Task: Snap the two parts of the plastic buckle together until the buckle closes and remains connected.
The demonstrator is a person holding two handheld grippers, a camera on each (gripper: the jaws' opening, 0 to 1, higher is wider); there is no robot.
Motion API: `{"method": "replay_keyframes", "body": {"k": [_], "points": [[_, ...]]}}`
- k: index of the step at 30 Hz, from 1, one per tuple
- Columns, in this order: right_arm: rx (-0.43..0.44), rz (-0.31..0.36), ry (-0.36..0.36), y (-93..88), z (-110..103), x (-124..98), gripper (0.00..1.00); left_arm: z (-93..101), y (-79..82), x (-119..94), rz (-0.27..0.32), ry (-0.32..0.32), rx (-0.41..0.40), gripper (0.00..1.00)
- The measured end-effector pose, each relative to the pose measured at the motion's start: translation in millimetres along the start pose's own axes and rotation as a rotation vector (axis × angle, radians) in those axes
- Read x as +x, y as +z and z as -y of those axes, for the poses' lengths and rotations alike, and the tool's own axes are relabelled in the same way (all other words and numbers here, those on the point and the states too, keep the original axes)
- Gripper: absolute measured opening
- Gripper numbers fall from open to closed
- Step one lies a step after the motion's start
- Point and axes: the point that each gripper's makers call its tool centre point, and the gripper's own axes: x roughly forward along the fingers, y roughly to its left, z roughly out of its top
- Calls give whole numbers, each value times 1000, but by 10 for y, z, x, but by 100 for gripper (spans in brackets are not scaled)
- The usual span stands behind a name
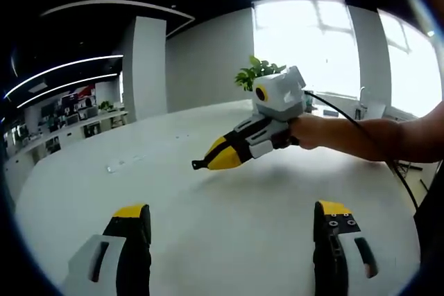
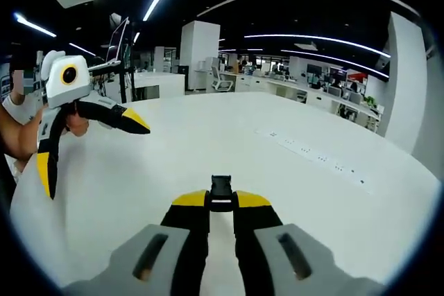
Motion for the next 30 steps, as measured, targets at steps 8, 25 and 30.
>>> {"method": "replay_keyframes", "body": {"k": [8, 25, 30], "points": [[-4, -2, -5, 18, 15, 20, 12, -1, -1, -11, 1, 1, 2, 99], [11, -9, -20, -24, 100, 121, 12, 6, 5, -21, 1, -2, 8, 99], [10, -10, -24, -8, 125, 126, 12, 0, 3, -23, 0, 0, 8, 99]]}}
